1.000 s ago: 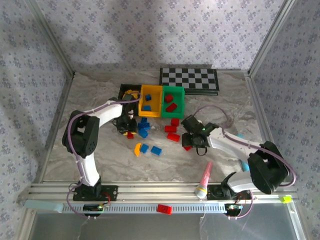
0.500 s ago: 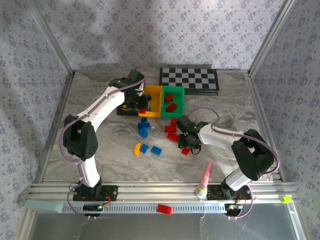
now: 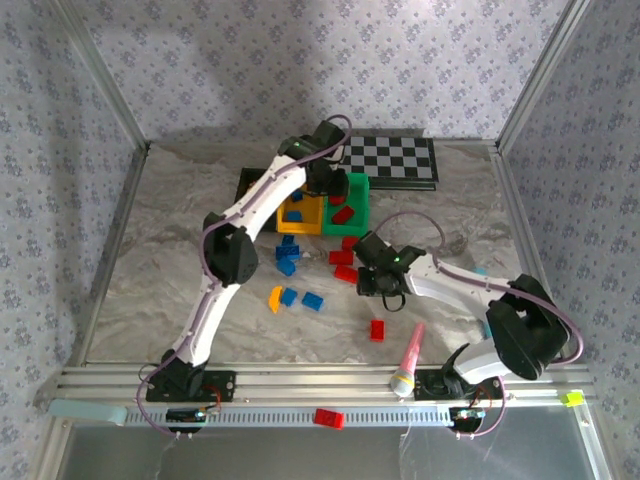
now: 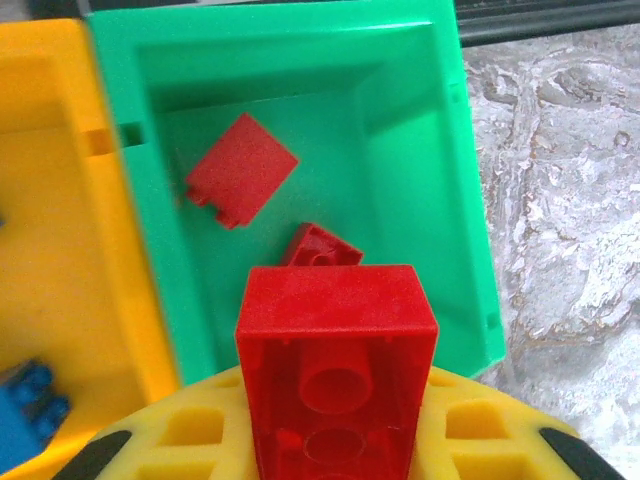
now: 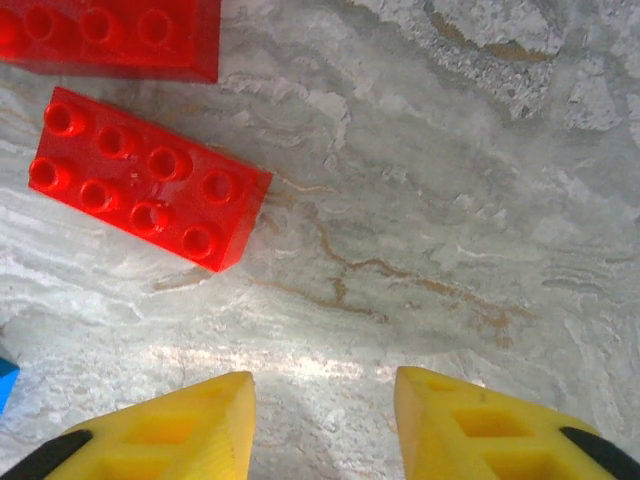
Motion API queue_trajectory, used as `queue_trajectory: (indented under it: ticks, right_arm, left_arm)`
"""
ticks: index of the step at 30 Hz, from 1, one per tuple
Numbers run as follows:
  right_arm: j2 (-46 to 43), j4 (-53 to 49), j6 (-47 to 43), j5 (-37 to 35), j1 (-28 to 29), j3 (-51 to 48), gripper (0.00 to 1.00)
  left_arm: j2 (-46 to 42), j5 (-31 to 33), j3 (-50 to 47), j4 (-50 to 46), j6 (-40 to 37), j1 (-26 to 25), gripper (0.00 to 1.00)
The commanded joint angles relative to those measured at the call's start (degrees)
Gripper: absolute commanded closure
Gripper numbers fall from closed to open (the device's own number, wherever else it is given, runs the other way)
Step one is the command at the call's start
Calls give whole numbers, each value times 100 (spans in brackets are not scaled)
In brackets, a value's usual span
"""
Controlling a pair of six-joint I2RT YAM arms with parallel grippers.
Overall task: Sort the legos into containers by color
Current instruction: Place the lego in the container, then pick up the lego from the bottom-center of the table.
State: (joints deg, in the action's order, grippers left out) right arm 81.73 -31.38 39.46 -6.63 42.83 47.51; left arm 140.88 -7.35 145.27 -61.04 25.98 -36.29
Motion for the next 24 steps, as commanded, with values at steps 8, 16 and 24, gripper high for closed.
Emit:
queue_trajectory:
  ticks: [8, 16, 24]
  right_arm:
    - [-240, -960, 530, 267, 737, -151, 29]
    - [-225, -1543, 1400, 70, 1384, -277, 29]
    - [556, -1314, 1925, -7, 1735, -280, 40]
  left_arm:
    - [-34, -241, 219, -443, -226, 41, 35]
    - [-1981, -200, -2251, 855, -316, 12, 34]
    - [-3341, -69, -4321, 1662, -178, 38, 34]
